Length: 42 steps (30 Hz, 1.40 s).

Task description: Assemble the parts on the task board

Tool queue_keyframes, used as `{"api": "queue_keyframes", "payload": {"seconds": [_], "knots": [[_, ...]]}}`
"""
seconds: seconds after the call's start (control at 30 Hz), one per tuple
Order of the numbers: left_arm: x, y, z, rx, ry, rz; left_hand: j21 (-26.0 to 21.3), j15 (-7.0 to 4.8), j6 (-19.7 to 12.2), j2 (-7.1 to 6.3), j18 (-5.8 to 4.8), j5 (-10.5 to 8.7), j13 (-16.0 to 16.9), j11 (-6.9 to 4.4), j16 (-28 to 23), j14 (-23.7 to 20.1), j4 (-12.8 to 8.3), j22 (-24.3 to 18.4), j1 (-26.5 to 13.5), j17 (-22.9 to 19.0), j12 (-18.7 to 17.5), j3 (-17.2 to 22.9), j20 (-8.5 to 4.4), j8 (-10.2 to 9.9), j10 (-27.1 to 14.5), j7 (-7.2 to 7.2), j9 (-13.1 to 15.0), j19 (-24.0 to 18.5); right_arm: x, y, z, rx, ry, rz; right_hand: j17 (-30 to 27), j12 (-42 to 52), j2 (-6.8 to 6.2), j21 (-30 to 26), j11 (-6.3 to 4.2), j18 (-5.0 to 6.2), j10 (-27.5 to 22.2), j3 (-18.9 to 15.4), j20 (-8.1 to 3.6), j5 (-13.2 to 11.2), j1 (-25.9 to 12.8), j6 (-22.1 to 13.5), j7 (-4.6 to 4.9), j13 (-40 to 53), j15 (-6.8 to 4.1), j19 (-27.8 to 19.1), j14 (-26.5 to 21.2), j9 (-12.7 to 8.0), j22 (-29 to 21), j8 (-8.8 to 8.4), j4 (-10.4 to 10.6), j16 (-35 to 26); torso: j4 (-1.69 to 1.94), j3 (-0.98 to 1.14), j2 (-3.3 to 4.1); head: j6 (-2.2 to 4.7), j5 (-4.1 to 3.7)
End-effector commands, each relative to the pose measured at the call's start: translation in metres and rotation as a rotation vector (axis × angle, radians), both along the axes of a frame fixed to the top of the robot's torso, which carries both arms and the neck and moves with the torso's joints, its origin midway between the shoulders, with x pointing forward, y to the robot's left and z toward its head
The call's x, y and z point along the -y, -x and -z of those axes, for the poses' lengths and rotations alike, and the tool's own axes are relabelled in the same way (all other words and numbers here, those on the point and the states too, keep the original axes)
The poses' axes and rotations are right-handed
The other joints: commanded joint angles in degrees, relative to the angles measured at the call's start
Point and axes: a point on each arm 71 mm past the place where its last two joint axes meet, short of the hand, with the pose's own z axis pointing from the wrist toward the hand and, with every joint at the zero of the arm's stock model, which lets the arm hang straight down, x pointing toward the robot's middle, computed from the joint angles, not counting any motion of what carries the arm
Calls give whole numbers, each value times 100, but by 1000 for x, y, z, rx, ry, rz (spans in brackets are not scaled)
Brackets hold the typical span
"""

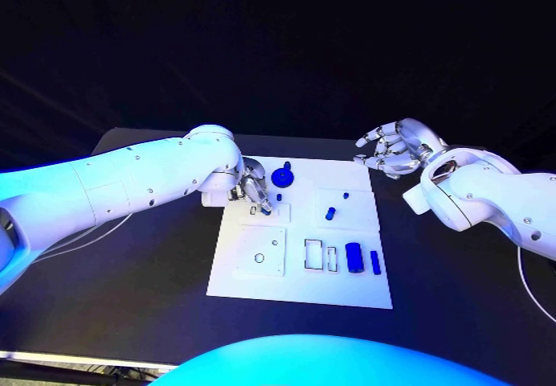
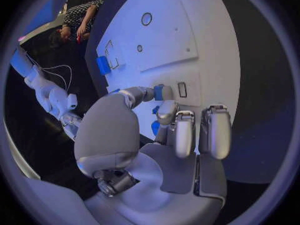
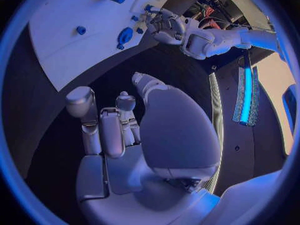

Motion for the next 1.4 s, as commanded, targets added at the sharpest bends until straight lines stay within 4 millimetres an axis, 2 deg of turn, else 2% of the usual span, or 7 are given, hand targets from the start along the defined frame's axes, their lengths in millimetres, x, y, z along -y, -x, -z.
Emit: {"api": "queue_keyframes", "payload": {"seconds": [0.03, 0.1, 0.23, 0.4, 0.6, 0.8, 1.4], "knots": [[1, 1, 3, -17, -14, 14, 33, -29, 34, 37, -86, 17, -1, 1, 12, 574, -1397, 357, 3, 1438, 19, 1358, -4, 19, 42, -24, 10, 20, -1, 0, -1, 15, -4, -11, -582, -515, -73, -759, -33, 178, -399, 29, -22, 34, 2, -1, -21, -574, -46, -371, -74, -2, -503, 81, 60, -425, -3, -3, 3, -2, 2], [2, 2, 4, -18, -13, 14, 33, -29, 34, 37, -86, 17, -1, 1, 12, 574, -1397, 357, 3, 1438, 19, 1358, -4, 19, 42, -24, 10, 20, -1, 0, -1, 23, -8, -12, -1852, -1181, -122, -2164, -21, 380, -738, 63, -9, 32, 24, -50, -17, -1279, -46, -1008, -549, 0, -1446, 124, 116, -1499, -7, -4, 6, -4, -1], [2, 2, 5, -19, -13, 14, 33, -29, 34, 37, -86, 17, -1, 1, 12, 574, -1397, 357, 3, 1438, 19, 1358, -4, 19, 42, -24, 10, 20, -1, -1, -2, 29, -21, -12, -3272, -1571, -151, -2796, 37, 373, -953, 47, 63, 30, 73, -145, 50, -1719, 39, -1198, -1181, -13, -1870, 188, 167, -3104, -6, 0, 6, -5, -3], [3, 2, 6, -22, -14, 15, 33, -29, 34, 37, -86, 17, -1, 1, 12, 574, -1397, 357, 3, 1438, 19, 1358, -4, 19, 42, -24, 10, 20, -1, -1, -2, 28, -44, -12, -3741, -2614, -142, -3779, 261, 354, -1218, 90, 313, 39, 108, -316, 219, -2807, 254, -1660, -1777, -40, -2608, 251, 199, -4619, 1, 5, 2, -16, -6], [5, 3, 7, -35, -9, 14, 32, -27, 35, 45, -86, 17, 4, 3, 13, 574, -1403, 354, -2, 1440, 18, 1352, -3, 9, 43, -21, 10, 16, -1, -2, -2, 24, -87, -16, -4482, -3619, -95, -4880, 564, 355, -1428, 11, 720, 59, 100, -530, 469, -4066, 697, -2311, -2674, -252, -3583, 179, 167, -6240, -4, 7, 0, -27, -7], [7, 2, 10, -51, -9, 16, 30, -25, 37, 59, -85, 16, 15, 6, 11, 573, -1395, 351, -13, 1436, 24, 1346, -2, 4, 50, -19, 11, 13, -1, -3, -3, 24, -136, -10, -5056, -4008, 20, -5338, 700, 383, -1499, -197, 990, 105, 142, -578, 572, -4824, 882, -2926, -2828, -517, -4494, 19, 71, -6934, -6, 10, -3, -44, -4], [13, 2, 13, -67, -5, 17, 25, -23, 61, 237, -87, -25, 109, -9, 44, 596, -1304, 361, -168, 1508, 87, 1171, 6, -13, 140, -45, 48, 13, -1, -3, -4, 24, -175, 4, -5259, -4110, 58, -5337, 738, 380, -1502, -282, 1025, 166, 142, -573, 615, -5030, 920, -3054, -2820, -603, -4768, -26, 30, -7086, 1, 6, -2, -42, -30]]}}
